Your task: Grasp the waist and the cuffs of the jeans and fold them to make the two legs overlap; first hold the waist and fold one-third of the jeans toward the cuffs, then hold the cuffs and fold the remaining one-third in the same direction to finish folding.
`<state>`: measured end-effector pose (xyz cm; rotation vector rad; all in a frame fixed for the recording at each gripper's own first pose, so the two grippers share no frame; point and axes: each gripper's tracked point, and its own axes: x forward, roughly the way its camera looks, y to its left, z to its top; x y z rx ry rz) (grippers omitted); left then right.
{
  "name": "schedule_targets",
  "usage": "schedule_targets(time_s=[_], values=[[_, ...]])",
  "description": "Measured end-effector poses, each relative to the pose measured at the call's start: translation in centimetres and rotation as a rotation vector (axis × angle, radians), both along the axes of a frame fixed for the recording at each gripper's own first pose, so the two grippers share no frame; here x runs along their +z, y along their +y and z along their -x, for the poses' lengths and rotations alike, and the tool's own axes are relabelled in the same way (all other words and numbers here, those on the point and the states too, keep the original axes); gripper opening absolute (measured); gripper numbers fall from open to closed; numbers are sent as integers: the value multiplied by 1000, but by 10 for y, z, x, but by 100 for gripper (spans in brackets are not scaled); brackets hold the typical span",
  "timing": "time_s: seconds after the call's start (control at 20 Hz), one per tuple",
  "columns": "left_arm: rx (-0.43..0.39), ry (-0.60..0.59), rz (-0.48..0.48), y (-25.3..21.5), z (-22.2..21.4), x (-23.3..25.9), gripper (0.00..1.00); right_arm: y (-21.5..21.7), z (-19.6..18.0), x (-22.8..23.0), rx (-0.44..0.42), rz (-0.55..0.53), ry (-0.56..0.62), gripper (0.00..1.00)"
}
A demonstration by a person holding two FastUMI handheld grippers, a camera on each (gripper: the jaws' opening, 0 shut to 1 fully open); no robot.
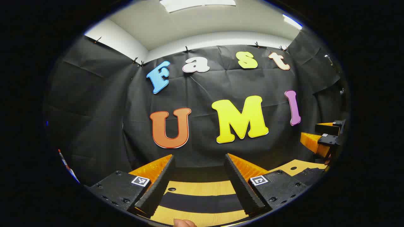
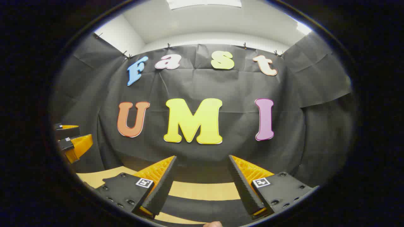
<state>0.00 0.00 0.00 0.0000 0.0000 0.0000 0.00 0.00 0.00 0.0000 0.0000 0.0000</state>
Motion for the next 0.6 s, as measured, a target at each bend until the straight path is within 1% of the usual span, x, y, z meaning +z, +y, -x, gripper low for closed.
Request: schedule_targets(time_s=[0.05,0.25,0.6], values=[[-4,-3,-4,-1,0,0,99,-4,-1,0,-5,-7,0,96],[-25,-3,-21,-9,4,3,99,-19,-1,-1,-29,-21,2,96],[-21,-6,-31,-16,1,5,99,-30,-1,-4,-42,-23,-3,96]])
